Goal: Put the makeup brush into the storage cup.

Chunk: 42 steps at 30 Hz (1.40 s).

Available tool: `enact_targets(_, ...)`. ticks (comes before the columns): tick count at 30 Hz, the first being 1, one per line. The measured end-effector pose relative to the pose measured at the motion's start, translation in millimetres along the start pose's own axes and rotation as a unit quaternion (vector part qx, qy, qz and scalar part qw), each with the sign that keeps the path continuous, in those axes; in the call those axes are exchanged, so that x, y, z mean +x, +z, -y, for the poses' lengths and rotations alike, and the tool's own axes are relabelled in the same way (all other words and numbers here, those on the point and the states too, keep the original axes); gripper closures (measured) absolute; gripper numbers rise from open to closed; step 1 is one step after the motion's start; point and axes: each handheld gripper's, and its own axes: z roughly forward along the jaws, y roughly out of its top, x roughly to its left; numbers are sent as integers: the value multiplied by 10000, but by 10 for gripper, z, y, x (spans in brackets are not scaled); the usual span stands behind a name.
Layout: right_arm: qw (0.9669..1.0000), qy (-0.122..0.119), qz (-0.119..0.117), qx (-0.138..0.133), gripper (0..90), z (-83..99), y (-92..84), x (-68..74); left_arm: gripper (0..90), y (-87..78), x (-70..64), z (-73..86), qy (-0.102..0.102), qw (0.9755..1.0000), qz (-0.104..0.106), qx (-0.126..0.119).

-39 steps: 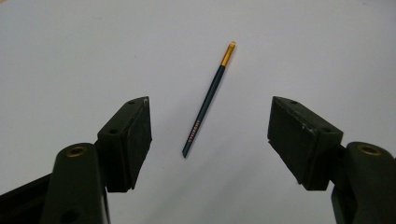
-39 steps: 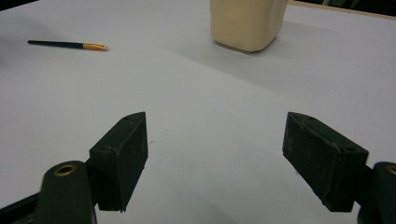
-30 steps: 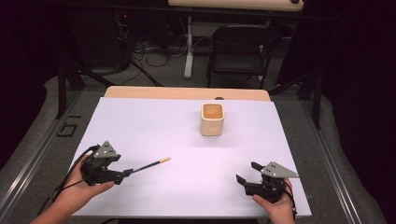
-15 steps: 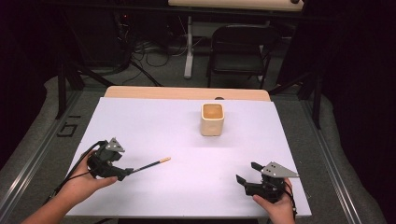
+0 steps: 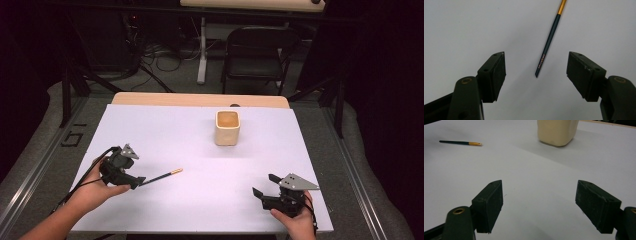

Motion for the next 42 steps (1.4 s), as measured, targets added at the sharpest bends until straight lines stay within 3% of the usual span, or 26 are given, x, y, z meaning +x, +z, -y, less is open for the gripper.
enact_targets(13,10000,-10,6,88,220,-4,-14,-2,319,65,-67,-235,212,9997,10,69)
enact_targets(26,10000,10,-21,8,220,2,3,-1,349,141,-92,-424,533,9974,22,475)
enact_targets(34,10000,20,-27,22,220,1,0,-3,387,228,-85,-458,549,9955,134,754)
enact_targets(42,10000,19,-25,18,220,2,3,-3,434,291,-28,-450,550,9932,0,1021)
